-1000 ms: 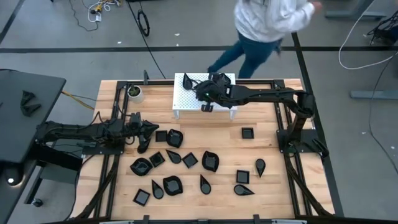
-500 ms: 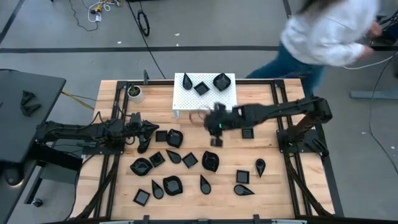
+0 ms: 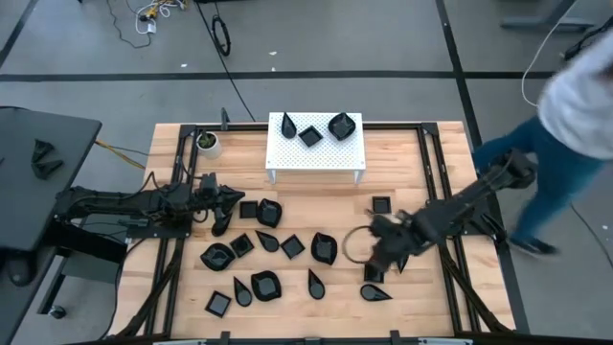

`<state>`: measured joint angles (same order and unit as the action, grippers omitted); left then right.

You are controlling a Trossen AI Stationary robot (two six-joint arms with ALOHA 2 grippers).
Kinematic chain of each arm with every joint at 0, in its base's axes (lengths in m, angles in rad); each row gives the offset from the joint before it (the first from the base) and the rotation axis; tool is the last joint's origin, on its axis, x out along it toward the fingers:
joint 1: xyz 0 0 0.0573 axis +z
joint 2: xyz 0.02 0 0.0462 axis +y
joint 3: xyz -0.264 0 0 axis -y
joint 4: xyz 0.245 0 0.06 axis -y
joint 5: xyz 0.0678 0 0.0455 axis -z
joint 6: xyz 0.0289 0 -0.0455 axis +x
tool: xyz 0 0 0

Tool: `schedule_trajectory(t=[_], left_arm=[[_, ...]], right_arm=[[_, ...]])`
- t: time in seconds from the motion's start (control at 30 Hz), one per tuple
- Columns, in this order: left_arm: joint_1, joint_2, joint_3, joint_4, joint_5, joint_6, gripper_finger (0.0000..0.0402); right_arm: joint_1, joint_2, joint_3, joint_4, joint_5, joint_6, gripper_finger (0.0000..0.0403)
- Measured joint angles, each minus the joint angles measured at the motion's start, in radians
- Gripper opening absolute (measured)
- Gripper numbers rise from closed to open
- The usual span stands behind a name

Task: Pick & Place Mini shaped plates
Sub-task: Stack the black drop-shaped plate on top of the other black drop-shaped plate on the shelf

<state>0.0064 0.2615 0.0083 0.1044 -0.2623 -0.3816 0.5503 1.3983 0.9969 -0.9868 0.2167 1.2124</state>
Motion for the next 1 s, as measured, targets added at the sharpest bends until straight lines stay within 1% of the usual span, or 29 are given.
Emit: schedule_trajectory(t=[0.07, 0.13, 0.23, 0.33, 0.43, 0.5, 0.63, 0.7, 0.8, 0.87, 1.0], left_arm=[[0.000, 0.000, 0.000, 0.000, -0.002, 0.000, 0.0007], [0.000, 0.000, 0.000, 0.000, -0.004, -0.003, 0.0007], [0.000, 0.000, 0.000, 0.000, -0.004, -0.006, 0.0007], [0.000, 0.000, 0.000, 0.000, -0.004, -0.007, 0.0007], [0.000, 0.000, 0.000, 0.000, -0.007, -0.008, 0.0007], [0.000, 0.000, 0.000, 0.000, -0.007, -0.008, 0.0007], [0.000, 0.000, 0.000, 0.000, -0.007, -0.008, 0.0007], [0.000, 0.000, 0.000, 0.000, -0.008, -0.008, 0.0007], [0.000, 0.000, 0.000, 0.000, -0.021, -0.007, 0.0007], [0.000, 0.000, 0.000, 0.000, -0.026, -0.006, 0.0007], [0.000, 0.000, 0.000, 0.000, -0.026, 0.000, 0.0007]], right_arm=[[0.041, -0.051, -0.075, 0.012, 0.003, 0.179, 0.0073], [0.072, -0.096, -0.150, 0.038, -0.011, 0.320, 0.0078], [0.098, -0.149, -0.267, 0.139, -0.063, 0.441, 0.0098], [0.100, -0.181, -0.358, 0.252, -0.169, 0.497, 0.0130], [0.100, -0.190, -0.403, 0.265, -0.308, 0.547, 0.0163], [0.101, -0.190, -0.407, 0.267, -0.413, 0.539, 0.0179], [0.101, -0.191, -0.389, 0.269, -0.574, 0.508, 0.0193], [0.106, -0.191, -0.386, 0.271, -0.631, 0.549, 0.0190], [0.117, -0.189, -0.391, 0.278, -0.642, 0.650, 0.0177], [0.125, -0.189, -0.412, 0.316, -0.594, 0.682, 0.0165], [0.102, -0.185, -0.494, 0.522, -0.519, 0.699, 0.0138]])
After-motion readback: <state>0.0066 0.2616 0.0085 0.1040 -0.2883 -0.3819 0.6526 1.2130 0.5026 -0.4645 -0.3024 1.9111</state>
